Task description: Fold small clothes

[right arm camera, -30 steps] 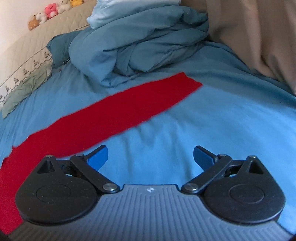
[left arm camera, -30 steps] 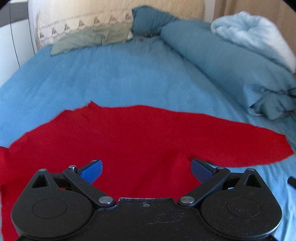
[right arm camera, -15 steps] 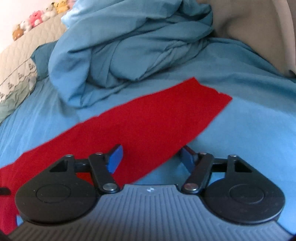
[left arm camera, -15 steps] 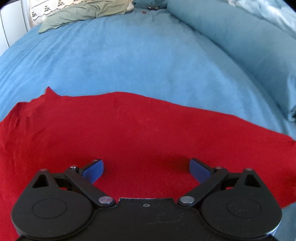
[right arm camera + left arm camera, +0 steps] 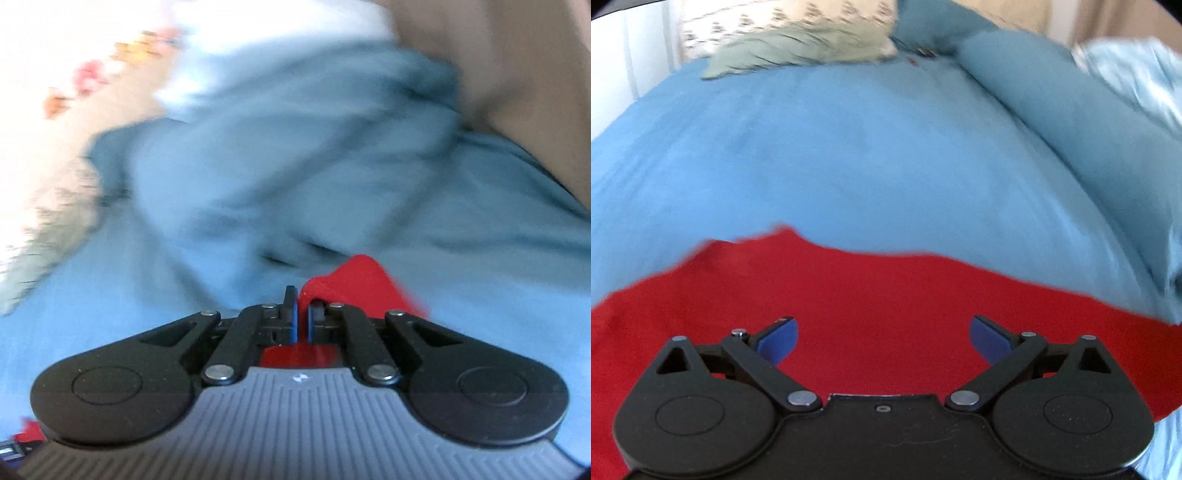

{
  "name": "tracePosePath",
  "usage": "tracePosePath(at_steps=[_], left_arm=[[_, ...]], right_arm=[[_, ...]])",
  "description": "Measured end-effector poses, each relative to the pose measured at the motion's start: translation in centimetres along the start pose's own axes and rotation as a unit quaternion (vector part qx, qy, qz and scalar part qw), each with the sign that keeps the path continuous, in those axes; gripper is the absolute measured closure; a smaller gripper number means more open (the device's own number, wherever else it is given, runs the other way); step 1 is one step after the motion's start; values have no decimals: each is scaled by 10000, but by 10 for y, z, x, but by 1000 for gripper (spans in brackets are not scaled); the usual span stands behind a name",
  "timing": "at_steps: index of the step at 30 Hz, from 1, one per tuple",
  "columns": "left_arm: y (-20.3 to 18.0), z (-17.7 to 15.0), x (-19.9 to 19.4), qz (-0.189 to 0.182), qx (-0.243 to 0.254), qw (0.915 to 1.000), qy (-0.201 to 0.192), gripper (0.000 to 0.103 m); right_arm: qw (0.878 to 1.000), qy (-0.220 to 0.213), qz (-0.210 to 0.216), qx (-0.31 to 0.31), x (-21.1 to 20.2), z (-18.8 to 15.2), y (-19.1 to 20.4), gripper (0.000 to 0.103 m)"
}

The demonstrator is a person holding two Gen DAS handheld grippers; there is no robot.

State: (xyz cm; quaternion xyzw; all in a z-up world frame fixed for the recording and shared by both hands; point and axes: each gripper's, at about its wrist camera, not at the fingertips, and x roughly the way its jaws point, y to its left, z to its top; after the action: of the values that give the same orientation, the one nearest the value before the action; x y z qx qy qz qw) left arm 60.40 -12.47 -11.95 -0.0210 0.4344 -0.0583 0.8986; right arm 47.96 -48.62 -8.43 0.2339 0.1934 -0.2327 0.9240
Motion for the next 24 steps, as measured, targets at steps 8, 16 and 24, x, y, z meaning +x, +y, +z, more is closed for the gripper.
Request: tracePosePath(at_steps=[8, 16, 24], left_arm=[[116, 6, -63, 754, -339, 9949, -579, 0], [213, -38, -64, 1042, -1537, 9825, -144, 0], [213, -52, -54, 764, -1342, 9880, -4, 0]], right_arm=[[9417, 17, 2361, -2397, -38, -67, 224, 83], [8462, 1407, 2925, -4225, -39, -267, 308, 83], [8349, 1148, 2843, -4571, -57, -280, 295, 44]])
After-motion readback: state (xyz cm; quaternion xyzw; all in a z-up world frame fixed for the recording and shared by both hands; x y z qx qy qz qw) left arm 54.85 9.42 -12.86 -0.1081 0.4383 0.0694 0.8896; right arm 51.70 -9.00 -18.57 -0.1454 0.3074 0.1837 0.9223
